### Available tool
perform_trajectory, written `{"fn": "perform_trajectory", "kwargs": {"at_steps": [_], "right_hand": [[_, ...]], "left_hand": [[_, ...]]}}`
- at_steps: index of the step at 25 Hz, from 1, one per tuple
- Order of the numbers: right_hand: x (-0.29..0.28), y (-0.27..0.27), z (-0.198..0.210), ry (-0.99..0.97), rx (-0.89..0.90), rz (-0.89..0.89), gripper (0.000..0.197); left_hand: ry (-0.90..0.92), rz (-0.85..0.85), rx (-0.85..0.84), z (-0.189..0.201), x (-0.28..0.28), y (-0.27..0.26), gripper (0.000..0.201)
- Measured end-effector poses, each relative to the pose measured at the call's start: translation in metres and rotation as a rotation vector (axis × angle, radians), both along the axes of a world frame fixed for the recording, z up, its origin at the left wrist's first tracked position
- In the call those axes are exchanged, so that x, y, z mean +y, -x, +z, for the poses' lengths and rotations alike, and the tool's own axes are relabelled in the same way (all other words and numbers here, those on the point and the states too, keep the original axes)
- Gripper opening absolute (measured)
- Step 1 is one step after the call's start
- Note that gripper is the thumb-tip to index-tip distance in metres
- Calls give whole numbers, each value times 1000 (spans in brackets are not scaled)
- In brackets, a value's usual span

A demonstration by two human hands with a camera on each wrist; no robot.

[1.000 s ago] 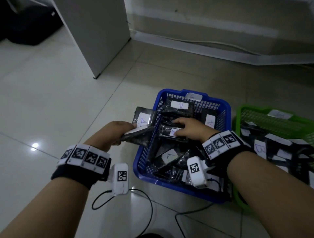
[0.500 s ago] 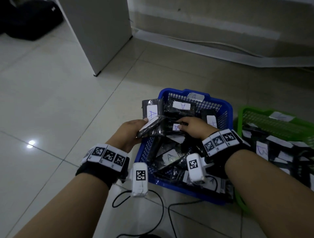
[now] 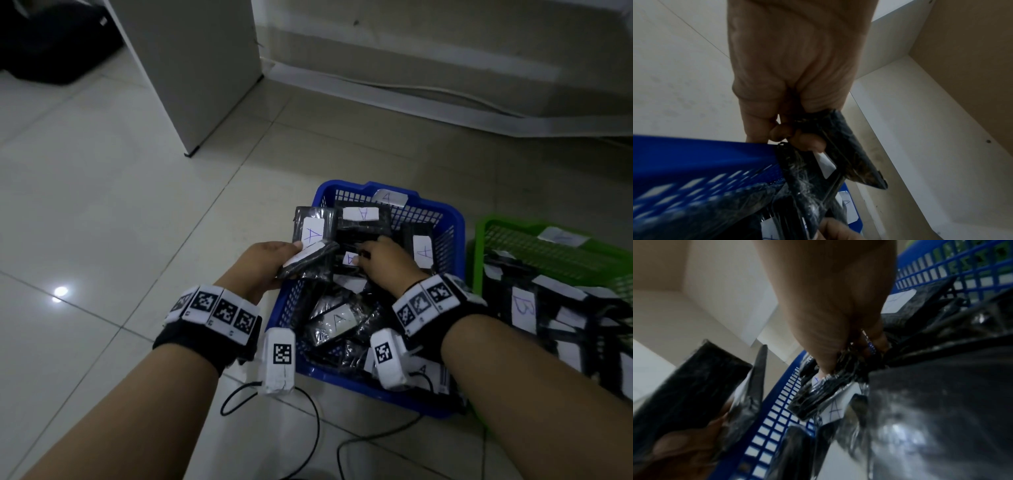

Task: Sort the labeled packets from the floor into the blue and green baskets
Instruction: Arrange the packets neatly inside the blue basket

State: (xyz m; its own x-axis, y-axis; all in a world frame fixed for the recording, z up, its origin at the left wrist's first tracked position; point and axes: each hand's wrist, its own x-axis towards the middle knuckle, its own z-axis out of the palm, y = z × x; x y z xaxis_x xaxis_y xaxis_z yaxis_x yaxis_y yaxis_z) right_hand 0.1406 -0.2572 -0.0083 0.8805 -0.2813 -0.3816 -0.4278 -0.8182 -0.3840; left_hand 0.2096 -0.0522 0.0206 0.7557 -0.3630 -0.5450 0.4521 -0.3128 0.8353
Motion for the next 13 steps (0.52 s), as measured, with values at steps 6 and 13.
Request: {"fn": "perform_trajectory", "kwargs": {"at_steps": [6, 13], "right_hand": [[-3, 6, 6, -43, -3, 32, 22], [6, 24, 54, -901, -280, -366, 22]], "left_hand": [[-49, -58, -23, 1, -1, -1, 31], [-153, -236, -252, 21, -17, 7, 28]]}}
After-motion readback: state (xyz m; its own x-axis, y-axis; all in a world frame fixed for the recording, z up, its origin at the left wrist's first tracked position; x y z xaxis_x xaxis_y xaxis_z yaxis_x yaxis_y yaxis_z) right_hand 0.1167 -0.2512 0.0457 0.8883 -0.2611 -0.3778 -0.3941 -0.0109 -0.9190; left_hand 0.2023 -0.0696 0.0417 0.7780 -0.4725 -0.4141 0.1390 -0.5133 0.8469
